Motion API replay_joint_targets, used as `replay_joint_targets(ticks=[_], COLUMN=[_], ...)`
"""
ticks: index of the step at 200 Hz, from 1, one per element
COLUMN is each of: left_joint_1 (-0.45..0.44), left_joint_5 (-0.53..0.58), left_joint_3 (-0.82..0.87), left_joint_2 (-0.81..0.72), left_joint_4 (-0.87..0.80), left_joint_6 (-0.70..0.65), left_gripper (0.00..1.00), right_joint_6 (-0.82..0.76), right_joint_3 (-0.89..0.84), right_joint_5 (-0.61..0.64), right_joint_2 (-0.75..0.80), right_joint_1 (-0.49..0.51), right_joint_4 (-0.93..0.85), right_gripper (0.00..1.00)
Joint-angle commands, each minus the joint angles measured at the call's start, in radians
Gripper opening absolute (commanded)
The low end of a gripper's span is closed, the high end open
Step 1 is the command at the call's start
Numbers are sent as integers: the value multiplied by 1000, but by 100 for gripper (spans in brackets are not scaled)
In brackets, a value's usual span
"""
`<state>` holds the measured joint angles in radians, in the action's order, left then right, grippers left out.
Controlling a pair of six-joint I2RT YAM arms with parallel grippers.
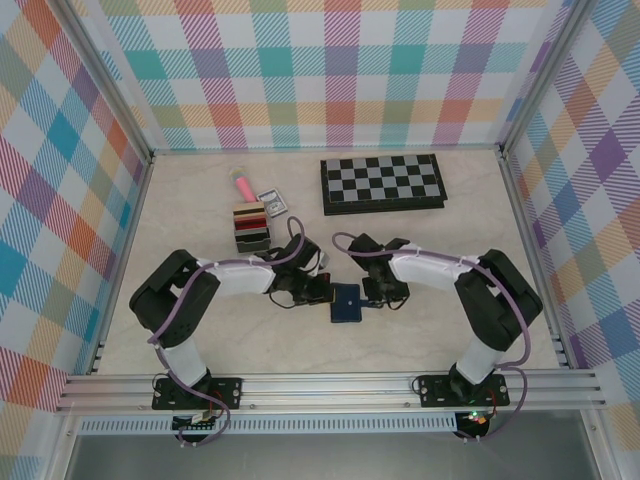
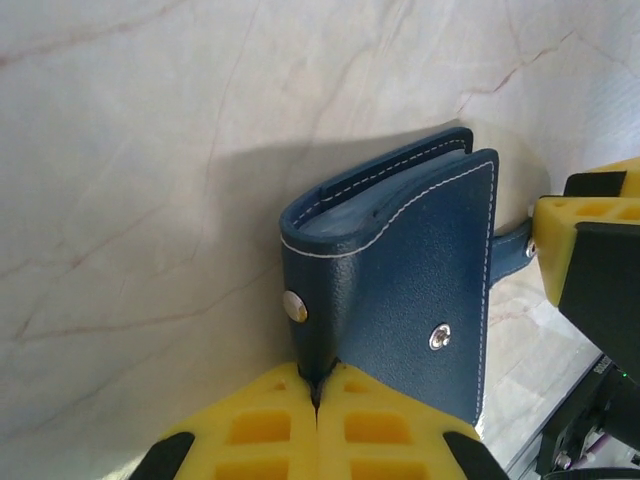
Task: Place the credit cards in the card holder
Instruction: Place the card holder at the bottom-center of the table, then move the storage box to the center of the table.
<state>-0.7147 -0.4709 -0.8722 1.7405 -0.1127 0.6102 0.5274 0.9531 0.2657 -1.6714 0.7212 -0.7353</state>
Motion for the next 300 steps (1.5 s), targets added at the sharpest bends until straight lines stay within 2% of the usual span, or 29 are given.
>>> replay_joint_targets(ticks=[1, 32, 60, 79, 100, 115, 130, 154, 191, 241, 300], left_joint_1=[9, 10, 15, 46, 157, 288, 427, 581, 696, 735, 735], left_joint_5=[43, 48, 132, 215, 334, 365, 342, 289, 194, 106, -122], left_joint_3=[51, 55, 17, -25, -101, -144, -178, -260, -348, -388, -380], left_joint_2=[-61, -138, -263, -360, -445, -480, -470, -359, -140, 51, 158], left_joint_4=[-100, -96, -201, -281, -408, -450, -440, -419, -318, -189, 9], left_joint_6=[-21, -9, -23, -45, -77, -87, -92, -106, -85, -51, -40], left_gripper=[9, 26, 46, 54, 71, 90, 100, 100, 100, 100, 100], right_joint_6=[100, 48, 31, 21, 10, 6, 6, 20, 37, 43, 44], right_joint_3=[-57, -55, -22, -13, 0, 15, 27, 45, 58, 59, 40], right_joint_5=[65, 24, 15, 11, -3, -27, -50, -80, -115, -118, -124], right_joint_2=[50, 131, 253, 325, 364, 363, 346, 315, 277, 253, 215], right_joint_1=[-6, -6, -37, -61, -66, -68, -68, -68, -68, -69, -70], right_joint_4=[-80, -13, 7, 45, 86, 100, 114, 128, 143, 130, 130], right_gripper=[32, 35, 40, 47, 52, 56, 58, 62, 65, 67, 67])
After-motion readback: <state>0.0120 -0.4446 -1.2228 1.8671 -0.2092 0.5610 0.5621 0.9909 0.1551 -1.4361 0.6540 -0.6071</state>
